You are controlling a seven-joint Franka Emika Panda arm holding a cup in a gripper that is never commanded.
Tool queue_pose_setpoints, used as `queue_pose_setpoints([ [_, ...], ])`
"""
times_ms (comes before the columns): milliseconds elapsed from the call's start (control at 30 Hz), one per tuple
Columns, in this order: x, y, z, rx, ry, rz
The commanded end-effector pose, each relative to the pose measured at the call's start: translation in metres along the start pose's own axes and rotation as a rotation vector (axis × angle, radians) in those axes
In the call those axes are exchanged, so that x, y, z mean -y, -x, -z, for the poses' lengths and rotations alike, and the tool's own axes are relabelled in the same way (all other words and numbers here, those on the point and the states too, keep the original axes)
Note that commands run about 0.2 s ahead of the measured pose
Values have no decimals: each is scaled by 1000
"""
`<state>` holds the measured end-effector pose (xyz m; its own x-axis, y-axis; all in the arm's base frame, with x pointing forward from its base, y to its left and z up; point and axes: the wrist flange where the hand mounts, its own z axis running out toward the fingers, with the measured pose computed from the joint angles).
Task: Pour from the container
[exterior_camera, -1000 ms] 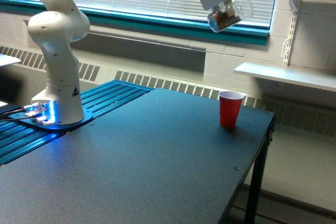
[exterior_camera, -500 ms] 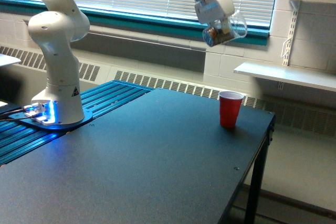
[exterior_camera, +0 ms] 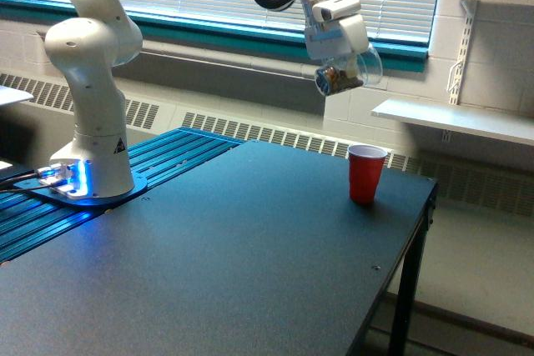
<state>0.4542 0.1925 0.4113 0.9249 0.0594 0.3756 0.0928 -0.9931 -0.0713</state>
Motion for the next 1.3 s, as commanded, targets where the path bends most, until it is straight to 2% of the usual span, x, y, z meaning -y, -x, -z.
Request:
queue_pose_setpoints([
  [33, 11, 7, -8, 17, 5, 4],
  [267, 16, 12, -19, 42, 34, 26],
  [700, 31, 18, -39, 81, 63, 21],
  [1300, 55, 11, -65, 125, 128, 49],
])
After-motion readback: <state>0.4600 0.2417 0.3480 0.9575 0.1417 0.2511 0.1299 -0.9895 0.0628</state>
